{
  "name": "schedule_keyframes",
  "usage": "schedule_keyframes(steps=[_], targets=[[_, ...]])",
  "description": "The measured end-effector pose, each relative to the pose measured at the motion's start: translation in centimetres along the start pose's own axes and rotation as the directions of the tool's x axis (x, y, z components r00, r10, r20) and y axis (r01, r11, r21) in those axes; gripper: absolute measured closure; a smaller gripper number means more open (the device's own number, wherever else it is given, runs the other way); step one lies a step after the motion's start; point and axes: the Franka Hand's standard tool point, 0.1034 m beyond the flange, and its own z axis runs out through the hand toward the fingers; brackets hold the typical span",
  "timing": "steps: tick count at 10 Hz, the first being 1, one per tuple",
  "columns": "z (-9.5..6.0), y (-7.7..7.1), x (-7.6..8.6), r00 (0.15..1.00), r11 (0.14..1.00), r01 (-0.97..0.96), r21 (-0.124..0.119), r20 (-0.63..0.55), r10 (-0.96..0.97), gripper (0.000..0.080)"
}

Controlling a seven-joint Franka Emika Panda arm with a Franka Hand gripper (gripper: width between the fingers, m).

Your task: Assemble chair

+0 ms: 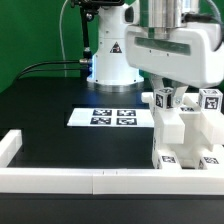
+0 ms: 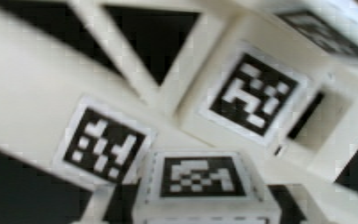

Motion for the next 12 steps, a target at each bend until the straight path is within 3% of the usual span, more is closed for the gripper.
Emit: schedule_keyframes(steps=[2, 4, 5, 6, 7, 8, 12], targets=[[0.0, -0.1, 0.2, 0.972, 0.972, -0.235, 0.006, 0.019, 0.235, 0.0534], [0.0, -0.1, 0.1, 0.949, 0.949, -0.314, 0.008, 0.02, 0.314, 0.0533], [0.1, 0.0, 0.1, 0.943, 0.943, -0.333, 0.005, 0.021, 0.333, 0.0473], [0.1, 0.0, 0.1, 0.948, 0.949, -0.317, 0.004, 0.021, 0.317, 0.0338], [0.1, 0.0, 0.0, 0.949, 0.95, -0.313, 0.003, 0.021, 0.313, 0.0338], [0.1, 0.1, -0.4, 0.956, 0.956, -0.293, -0.006, 0.021, 0.293, 0.0189], [-3.3, -1.3, -0.6, 0.967, 0.966, -0.252, 0.055, 0.06, 0.249, 0.0152]])
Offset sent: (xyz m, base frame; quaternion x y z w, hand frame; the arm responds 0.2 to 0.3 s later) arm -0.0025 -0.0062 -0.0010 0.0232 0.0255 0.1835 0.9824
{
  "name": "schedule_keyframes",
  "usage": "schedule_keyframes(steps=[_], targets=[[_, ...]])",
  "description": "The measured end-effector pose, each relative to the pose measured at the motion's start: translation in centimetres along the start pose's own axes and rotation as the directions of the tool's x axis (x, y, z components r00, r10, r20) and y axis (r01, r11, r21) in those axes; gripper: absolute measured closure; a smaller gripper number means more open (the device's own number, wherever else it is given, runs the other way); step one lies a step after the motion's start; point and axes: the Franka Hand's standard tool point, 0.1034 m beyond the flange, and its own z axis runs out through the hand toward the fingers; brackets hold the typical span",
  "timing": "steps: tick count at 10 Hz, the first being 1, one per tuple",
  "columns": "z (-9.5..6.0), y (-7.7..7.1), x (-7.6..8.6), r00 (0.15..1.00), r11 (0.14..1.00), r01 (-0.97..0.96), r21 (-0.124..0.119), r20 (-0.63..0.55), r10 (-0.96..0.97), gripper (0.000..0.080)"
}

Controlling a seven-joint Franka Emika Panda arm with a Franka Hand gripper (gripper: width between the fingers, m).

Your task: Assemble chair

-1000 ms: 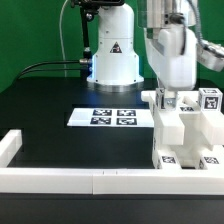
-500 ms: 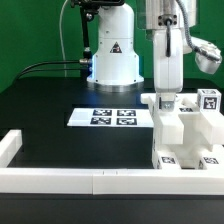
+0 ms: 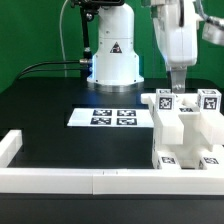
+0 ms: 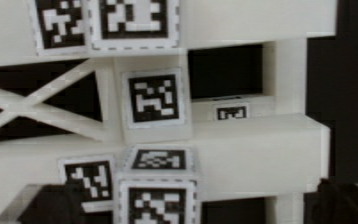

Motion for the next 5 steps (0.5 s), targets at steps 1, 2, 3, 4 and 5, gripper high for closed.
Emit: schedule_keyframes(steps=[1, 2, 3, 4, 5], targets=[[0.37, 0.19, -0.02, 1.0, 1.0, 0.002, -0.006, -0.003, -0.002, 0.0151], [0.45, 0.22, -0.03, 1.0, 1.0, 0.003, -0.008, -0.004, -0.003, 0.0151], [0.46, 0.23, -0.04, 1.0, 1.0, 0.003, -0.008, -0.004, -0.003, 0.0151], [0.51, 0.25, -0.03, 1.0, 1.0, 0.003, -0.009, -0.005, -0.003, 0.0151], [0.57, 0.27, -0.02, 1.0, 1.0, 0.003, -0.01, -0.005, -0.003, 0.0151]])
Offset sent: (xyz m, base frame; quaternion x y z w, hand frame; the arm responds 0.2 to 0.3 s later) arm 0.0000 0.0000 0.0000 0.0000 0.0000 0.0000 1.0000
